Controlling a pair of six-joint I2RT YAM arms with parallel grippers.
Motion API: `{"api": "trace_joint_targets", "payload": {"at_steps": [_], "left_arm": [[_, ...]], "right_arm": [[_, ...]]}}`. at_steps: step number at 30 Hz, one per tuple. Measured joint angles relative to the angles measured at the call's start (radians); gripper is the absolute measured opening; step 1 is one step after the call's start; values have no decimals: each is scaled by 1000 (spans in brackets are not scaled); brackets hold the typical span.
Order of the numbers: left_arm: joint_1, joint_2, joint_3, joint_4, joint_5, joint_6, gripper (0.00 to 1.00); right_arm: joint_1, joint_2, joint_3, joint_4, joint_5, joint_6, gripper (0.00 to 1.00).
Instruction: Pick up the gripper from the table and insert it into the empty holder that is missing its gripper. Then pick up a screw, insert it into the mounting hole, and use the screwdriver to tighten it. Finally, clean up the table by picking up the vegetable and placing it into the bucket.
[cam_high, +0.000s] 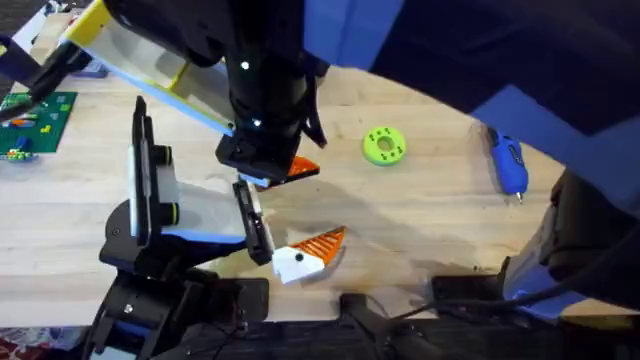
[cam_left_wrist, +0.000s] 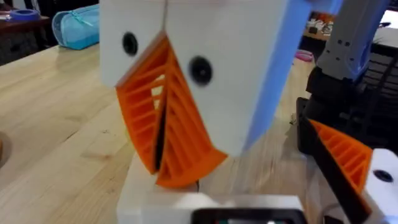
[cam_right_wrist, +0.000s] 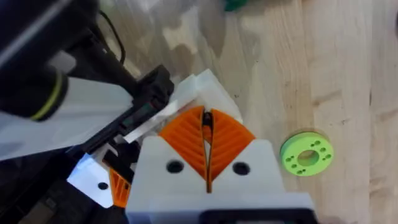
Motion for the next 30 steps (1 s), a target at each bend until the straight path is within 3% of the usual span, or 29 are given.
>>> {"api": "trace_joint_targets", "payload": {"at_steps": [12,13,19,21,30], "left_arm": [[0,0,0,0,0,0,987],[0,0,0,0,0,0,987],[3,0,0,-1,0,-1,987],[3,0,0,0,0,-1,987],[3,2,0,0,0,0,987]], "right_arm": [[0,0,0,0,0,0,9],[0,0,0,0,0,2,56],[-17,-1,0,-12,42,-5,938],[-24,-2,0,-12,45,-7,991],[-24,-5,0,-12,49,-8,995]]}}
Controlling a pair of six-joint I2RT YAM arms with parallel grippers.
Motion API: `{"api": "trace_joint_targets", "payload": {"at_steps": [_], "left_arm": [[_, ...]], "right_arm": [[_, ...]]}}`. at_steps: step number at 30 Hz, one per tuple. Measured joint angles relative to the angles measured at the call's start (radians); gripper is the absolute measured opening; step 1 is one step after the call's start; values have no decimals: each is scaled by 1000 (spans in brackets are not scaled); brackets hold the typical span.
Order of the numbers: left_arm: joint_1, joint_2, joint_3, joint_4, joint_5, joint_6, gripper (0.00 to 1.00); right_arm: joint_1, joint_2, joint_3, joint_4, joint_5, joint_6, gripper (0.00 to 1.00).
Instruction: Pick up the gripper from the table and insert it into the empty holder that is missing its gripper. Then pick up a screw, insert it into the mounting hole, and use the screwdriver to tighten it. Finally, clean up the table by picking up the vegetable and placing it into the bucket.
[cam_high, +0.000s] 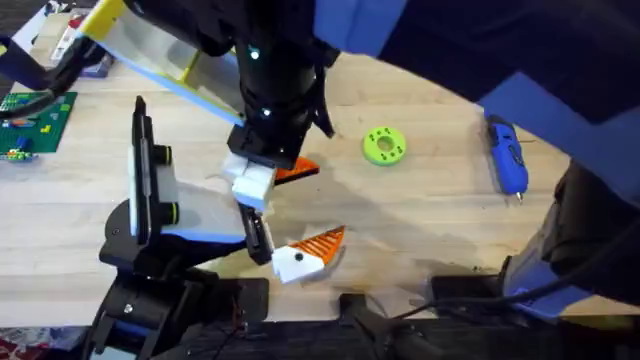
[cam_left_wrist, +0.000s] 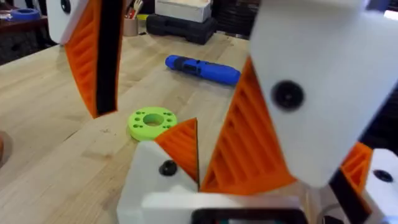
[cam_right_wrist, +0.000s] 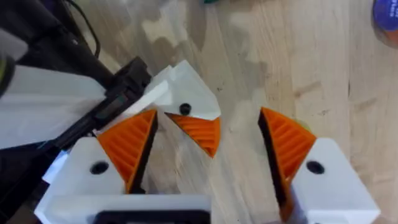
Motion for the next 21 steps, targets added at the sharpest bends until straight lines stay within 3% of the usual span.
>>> {"api": "trace_joint_targets", "payload": {"at_steps": [8,17,21], "left_arm": [[0,0,0,1,0,8,986],[0,0,0,1,0,9,987],[0,0,0,1,0,9,988]], "right_arm": [[-39,-50,0,16,-31,5,995],[-240,-165,0,-56,-42,66,995],[-281,-170,0,-77,-45,92,995]]}}
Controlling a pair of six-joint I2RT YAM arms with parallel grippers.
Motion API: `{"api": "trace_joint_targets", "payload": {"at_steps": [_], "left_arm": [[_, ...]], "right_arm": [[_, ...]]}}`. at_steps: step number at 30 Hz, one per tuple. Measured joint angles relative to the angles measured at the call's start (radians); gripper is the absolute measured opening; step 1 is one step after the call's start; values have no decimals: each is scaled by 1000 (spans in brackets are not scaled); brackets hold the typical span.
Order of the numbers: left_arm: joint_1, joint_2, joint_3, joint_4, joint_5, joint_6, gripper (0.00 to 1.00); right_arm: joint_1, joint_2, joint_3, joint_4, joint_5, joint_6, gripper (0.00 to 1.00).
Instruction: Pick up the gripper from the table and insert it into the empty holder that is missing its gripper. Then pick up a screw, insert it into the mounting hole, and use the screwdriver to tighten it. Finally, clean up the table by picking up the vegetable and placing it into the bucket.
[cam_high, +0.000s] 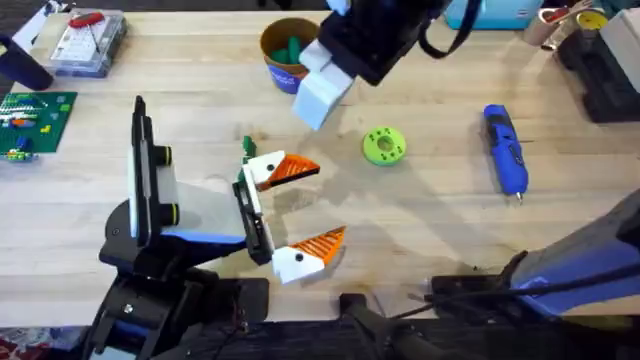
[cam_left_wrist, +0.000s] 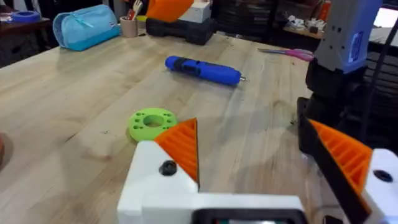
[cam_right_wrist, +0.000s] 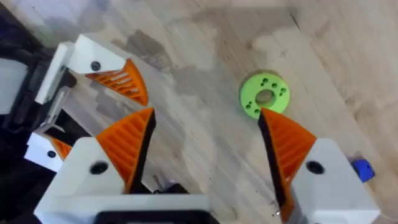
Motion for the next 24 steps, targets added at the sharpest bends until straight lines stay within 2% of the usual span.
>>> {"api": "trace_joint_targets", "payload": {"at_steps": [3,5,10,11,13,17,20,24], "left_arm": [[0,0,0,0,0,3,917],[0,0,0,0,0,1,766],[0,0,0,0,0,12,53],[0,0,0,0,0,11,15],[0,0,0,0,0,11,7],[0,0,0,0,0,11,7],[0,0,0,0,0,10,7],[0,0,0,0,0,11,7]], "right_arm": [[-16,-2,-11,-3,0,13,995],[-25,-12,-44,-2,0,31,995],[-48,-82,-230,79,0,94,995],[-51,-100,-268,100,0,106,995],[-62,-158,-366,172,0,125,995],[-107,-318,-537,198,7,165,995],[-180,-438,-618,191,19,183,995],[-287,-540,-653,136,38,184,995]]}}
